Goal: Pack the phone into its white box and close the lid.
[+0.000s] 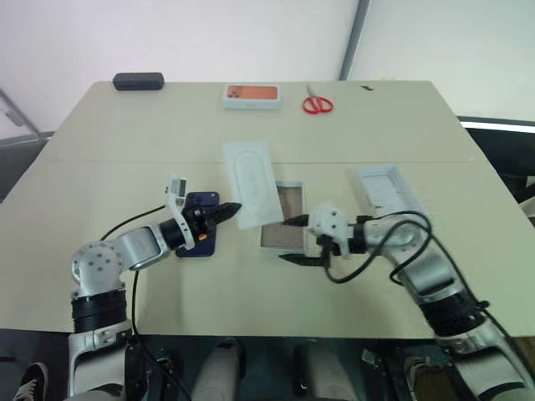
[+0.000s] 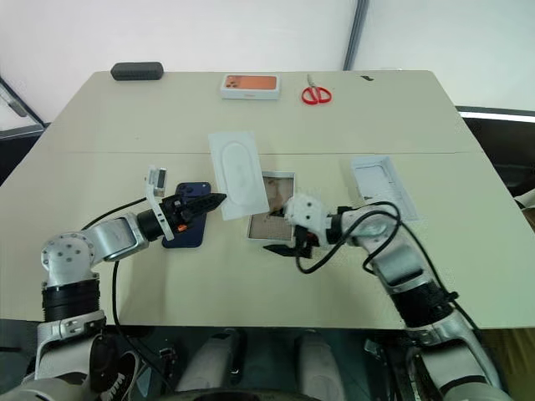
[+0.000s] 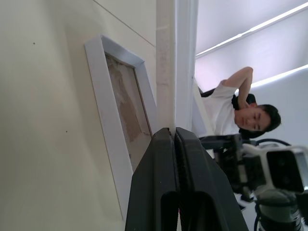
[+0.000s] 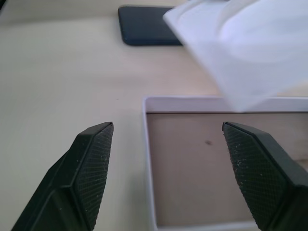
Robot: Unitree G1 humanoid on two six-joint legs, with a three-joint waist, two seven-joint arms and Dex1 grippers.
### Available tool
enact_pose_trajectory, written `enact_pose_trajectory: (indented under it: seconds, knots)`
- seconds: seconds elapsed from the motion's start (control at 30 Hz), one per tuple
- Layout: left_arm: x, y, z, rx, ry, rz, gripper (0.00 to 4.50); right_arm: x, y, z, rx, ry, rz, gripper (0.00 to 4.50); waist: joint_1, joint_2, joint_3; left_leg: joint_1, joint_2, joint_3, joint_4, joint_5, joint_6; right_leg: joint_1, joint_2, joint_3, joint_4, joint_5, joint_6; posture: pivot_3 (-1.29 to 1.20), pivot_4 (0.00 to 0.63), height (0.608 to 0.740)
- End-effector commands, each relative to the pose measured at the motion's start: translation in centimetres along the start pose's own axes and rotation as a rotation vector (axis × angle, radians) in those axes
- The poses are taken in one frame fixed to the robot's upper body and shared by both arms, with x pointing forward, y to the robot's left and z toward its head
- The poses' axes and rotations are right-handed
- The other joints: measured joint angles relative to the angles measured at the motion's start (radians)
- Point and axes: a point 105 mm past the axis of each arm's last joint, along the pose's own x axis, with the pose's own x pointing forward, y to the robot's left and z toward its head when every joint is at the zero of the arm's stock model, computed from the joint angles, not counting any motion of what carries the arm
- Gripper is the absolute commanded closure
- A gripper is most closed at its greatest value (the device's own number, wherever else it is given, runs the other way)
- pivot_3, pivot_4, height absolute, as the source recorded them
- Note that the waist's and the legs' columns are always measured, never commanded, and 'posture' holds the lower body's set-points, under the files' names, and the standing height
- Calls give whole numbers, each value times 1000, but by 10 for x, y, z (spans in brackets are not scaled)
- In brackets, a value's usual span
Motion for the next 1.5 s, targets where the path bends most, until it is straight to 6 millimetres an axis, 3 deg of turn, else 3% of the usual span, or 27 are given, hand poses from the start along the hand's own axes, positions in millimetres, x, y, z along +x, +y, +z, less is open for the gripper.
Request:
enact_pose_trajectory:
  seconds: [0.03,0.17,0.43,0.9,0.93,1.0,1.17,1.47,1.5]
  knots:
    - [7,-7,-9,25,33,-16,4500,-20,-7,-1,-12,16,-44,648,0,0,0,0,0,0,0,0,0,0,0,0,0,0,0,0,150,740]
    - [11,3,-21,33,79,29,4500,-36,-19,-15,-14,58,-126,648,-6,0,0,0,-1,1,0,0,0,0,1,0,0,0,0,0,150,740]
    - [26,-2,-14,46,116,-21,4500,-32,-18,-14,8,30,-145,648,-2,0,0,0,0,2,0,0,0,-1,2,1,0,0,0,0,150,740]
    - [32,1,-25,78,189,-36,4500,-30,-19,-15,-11,29,-173,648,-3,0,0,0,0,1,-1,0,0,-1,2,1,0,0,0,0,150,740]
    - [32,1,-26,81,190,-35,3882,-28,-19,-14,-11,26,-171,569,-3,0,0,0,0,1,-1,0,0,-1,2,1,0,0,0,0,150,740]
    - [33,1,-25,83,188,-39,3177,-25,-19,-12,-13,18,-169,569,-4,0,0,0,0,1,-1,0,0,-1,2,1,0,0,0,0,150,740]
    - [32,-8,-21,100,181,-82,717,-19,-21,-7,-15,-3,-164,569,-4,0,0,0,0,1,-1,0,0,-1,2,1,0,0,0,0,150,740]
    - [21,-12,8,285,81,-44,717,0,-23,18,14,-127,-164,569,-4,0,0,0,0,1,-1,0,0,-1,2,1,0,0,0,0,150,740]
    - [19,-10,12,327,51,-34,635,3,-23,19,24,-135,-165,1099,-4,0,0,0,0,1,-1,0,0,-1,2,1,0,0,0,0,150,740]
